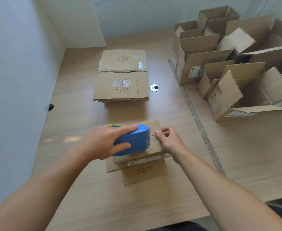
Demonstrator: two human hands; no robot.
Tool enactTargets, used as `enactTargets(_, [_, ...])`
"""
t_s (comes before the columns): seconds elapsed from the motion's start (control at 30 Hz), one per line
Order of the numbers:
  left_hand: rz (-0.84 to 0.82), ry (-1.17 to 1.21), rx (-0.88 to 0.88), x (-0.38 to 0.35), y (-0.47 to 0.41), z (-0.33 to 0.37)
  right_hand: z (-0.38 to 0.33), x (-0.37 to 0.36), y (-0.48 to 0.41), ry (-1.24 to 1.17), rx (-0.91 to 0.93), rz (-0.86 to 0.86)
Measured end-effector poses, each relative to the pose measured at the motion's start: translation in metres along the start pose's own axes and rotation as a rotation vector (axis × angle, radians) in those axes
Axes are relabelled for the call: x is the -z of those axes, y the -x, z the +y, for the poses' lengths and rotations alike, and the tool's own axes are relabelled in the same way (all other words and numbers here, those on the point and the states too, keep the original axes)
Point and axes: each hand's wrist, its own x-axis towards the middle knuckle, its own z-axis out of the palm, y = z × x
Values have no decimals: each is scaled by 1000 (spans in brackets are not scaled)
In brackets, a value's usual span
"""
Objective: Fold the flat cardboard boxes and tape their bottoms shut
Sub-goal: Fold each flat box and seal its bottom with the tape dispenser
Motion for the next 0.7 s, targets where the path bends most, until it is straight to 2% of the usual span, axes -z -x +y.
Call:
enactTargets(0.13, [-171,5,129,23,7,-16,0,-3,5,3,-5,-23])
enactTargets(0.27, [-279,275,237,35,24,-45,4,-2,5,57,53,-3])
enactTargets(0.47, [-335,594,280,45,42,-88,0,-3,9,75,27,-14])
enactTargets(0.7, [-419,663,349,57,59,-120,-3,-7,11,55,1,34])
